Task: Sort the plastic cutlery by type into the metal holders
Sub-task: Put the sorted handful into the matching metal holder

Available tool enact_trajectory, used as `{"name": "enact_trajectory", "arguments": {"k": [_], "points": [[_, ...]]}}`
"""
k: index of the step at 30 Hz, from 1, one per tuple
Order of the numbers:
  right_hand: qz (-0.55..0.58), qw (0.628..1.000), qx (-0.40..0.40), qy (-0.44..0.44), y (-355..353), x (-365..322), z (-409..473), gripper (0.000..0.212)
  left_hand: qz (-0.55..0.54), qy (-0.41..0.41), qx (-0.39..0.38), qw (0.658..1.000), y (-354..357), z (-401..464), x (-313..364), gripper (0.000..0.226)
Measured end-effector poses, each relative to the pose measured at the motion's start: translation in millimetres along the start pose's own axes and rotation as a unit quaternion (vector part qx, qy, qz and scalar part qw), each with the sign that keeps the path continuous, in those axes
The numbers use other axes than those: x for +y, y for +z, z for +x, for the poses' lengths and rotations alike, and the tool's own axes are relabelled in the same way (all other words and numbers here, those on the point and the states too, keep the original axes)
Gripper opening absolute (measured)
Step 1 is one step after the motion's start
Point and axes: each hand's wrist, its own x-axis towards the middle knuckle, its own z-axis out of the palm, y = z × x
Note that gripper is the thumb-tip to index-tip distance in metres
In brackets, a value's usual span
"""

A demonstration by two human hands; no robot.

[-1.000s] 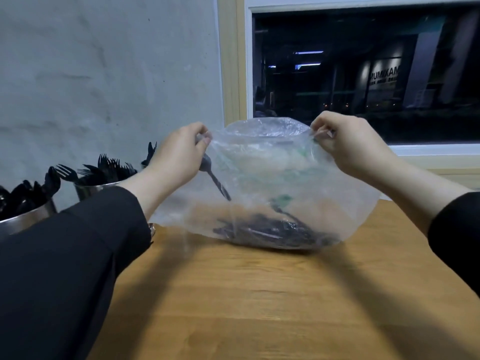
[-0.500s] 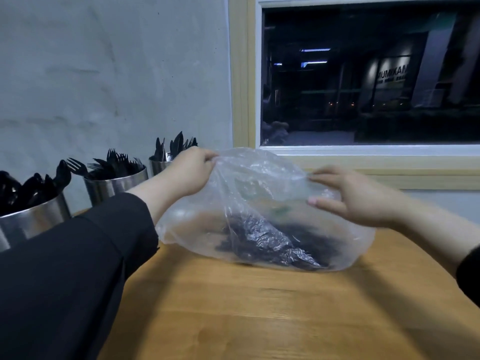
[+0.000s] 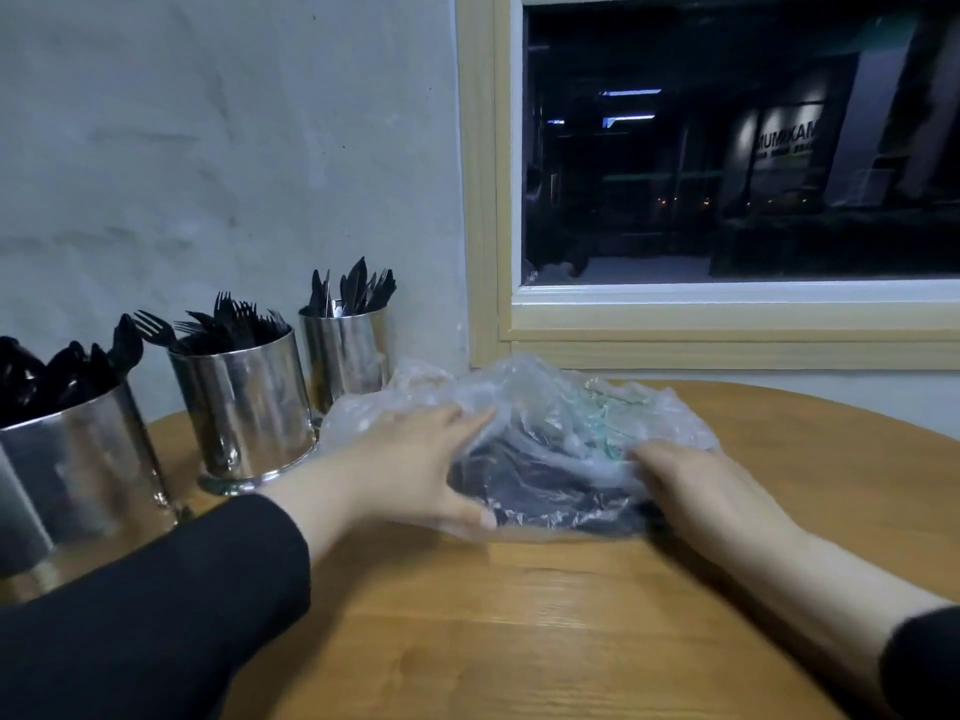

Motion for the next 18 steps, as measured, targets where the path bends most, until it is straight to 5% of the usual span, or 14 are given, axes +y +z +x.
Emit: {"name": "enact_trajectory", "arguments": {"k": [4,11,16,18], "points": [[0.166,0.979,0.083,0.078,-27,-5,28,0.012,0.045,0.003,0.045,0.998,39,2,6,0.115],[0.169,0.985,0.022,0.033,-44,-10,26,0.010,0.031,0.000,0.156,0.987,52,17,12,0.029],[0.086,0.986,-0.141,-0.014,-31,-11,-20,0.103,-0.043,-0.010,0.216,0.975,40,26,8,0.022],[0.015,0.993,-0.120,-0.011,-20,-15,-30,0.092,-0.052,0.002,0.233,0.971,26,30,12,0.026]]}}
